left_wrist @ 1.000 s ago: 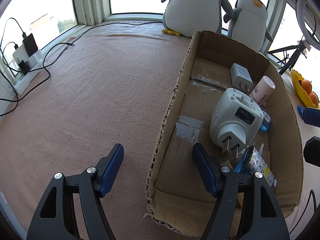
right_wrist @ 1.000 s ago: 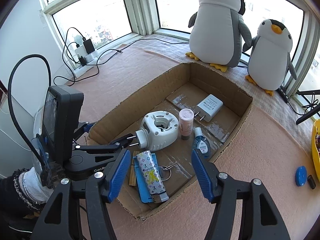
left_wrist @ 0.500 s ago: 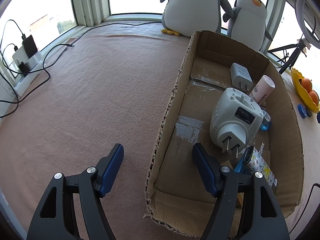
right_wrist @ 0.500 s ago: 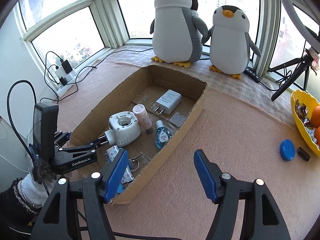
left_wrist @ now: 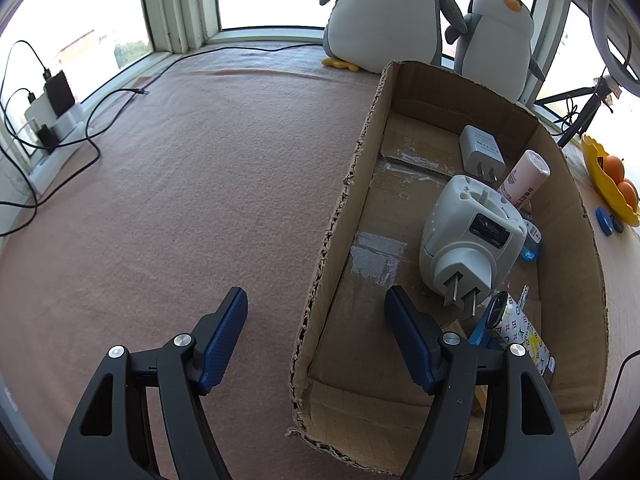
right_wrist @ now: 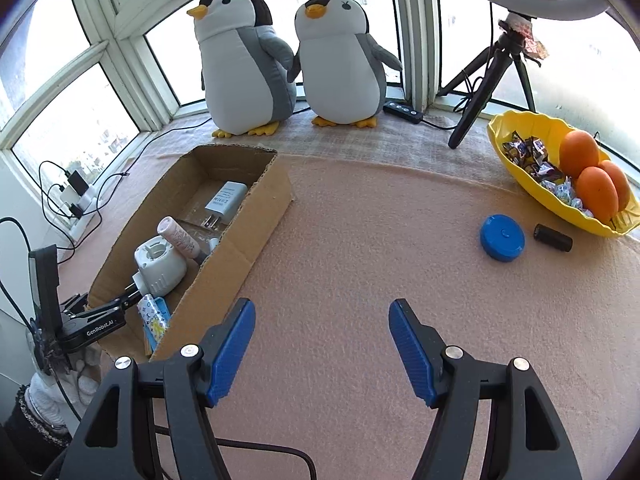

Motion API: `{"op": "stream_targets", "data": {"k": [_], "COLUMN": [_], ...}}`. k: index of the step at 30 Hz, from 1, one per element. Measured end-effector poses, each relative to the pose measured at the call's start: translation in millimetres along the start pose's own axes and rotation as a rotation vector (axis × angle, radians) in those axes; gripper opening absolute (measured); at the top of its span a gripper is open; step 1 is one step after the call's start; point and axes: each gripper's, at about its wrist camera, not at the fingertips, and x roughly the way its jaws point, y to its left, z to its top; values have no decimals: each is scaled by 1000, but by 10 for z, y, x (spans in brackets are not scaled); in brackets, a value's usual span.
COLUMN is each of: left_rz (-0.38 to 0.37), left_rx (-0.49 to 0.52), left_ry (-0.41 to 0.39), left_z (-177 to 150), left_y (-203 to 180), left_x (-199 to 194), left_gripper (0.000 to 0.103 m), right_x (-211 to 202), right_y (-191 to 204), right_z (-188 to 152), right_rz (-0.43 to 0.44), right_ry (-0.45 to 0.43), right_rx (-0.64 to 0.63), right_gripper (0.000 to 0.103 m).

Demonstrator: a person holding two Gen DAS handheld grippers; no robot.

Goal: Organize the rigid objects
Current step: 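Move the right tool to the blue round tape measure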

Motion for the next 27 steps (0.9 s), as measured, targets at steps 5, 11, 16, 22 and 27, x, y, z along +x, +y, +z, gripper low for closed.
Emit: {"op": "stream_targets", "data": {"k": [5, 11, 16, 22, 27], "left_rz": [0, 0, 0, 3, 2], "left_rx": [-1, 0, -1, -1, -1], "left_ry": [0, 0, 0, -1, -1], "left_z": [0, 0, 0, 2, 0], "left_y": [-1, -2, -2, -1, -2], "left_x": [1, 1, 2, 4, 3], "left_gripper": [73, 73, 73, 73, 73], "right_x": [8, 43, 102, 187, 351], "right_y": [-253, -531, -789, -1082, -1220], "right_z": [-70, -100, -68, 75, 221], "right_rz": [-42, -90, -120, -148, -168], "right_ry": [-4, -18, -21, -30, -10], "right_rx": [59, 120, 173, 216, 214], "right_gripper": [65, 65, 65, 65, 65]}}
